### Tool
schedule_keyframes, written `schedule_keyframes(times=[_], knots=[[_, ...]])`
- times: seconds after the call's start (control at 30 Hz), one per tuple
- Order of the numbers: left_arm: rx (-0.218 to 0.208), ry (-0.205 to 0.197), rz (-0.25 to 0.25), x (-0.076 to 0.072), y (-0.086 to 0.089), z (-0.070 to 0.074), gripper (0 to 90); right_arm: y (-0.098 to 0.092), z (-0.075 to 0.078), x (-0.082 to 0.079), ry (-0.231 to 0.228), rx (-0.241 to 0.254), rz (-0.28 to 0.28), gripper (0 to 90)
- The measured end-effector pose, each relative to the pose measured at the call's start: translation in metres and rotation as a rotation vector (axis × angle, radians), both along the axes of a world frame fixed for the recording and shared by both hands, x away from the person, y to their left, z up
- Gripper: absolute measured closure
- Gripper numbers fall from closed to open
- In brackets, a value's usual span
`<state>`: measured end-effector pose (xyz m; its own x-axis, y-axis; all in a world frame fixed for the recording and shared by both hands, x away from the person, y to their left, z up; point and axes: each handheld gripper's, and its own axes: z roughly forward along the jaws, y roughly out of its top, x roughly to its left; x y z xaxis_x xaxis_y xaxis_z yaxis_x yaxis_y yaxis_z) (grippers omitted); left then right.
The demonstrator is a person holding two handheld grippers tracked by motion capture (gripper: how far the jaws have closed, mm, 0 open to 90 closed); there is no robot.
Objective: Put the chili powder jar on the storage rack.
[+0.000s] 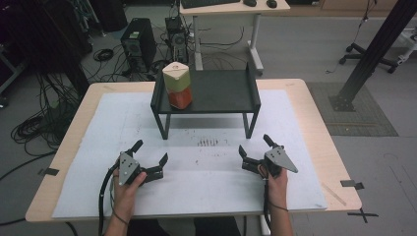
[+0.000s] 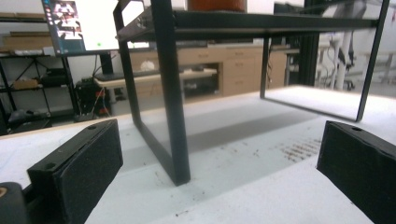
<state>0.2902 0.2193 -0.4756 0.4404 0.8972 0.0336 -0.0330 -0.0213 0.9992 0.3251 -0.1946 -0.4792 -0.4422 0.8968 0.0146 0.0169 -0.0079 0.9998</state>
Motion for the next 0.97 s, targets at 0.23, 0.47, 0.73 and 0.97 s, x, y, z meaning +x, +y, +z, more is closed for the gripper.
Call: schedule_keyframes(times=[0.23, 0.47, 0.73, 0.97], knots=[[-0.004, 0.008, 0.012, -0.0014, 0.0012, -0.0034, 0.4, 0.0001, 0.0000, 0.0000, -0.001, -0.002, 0.001, 1.1], [-0.051, 0.018, 0.018, -0.0011, 0.0044, -0.0039, 0.4, 0.0003, 0.0000, 0.0000, -0.001, -0.002, 0.000, 1.1], [-0.041, 0.006, 0.030, -0.0020, 0.0033, -0.0043, 0.4, 0.0004, 0.0000, 0.0001, 0.002, -0.003, 0.001, 1.1], [-0.042, 0.008, 0.033, -0.0019, 0.0034, -0.0043, 0.4, 0.0003, -0.0001, 0.0001, 0.001, -0.002, 0.000, 1.1]])
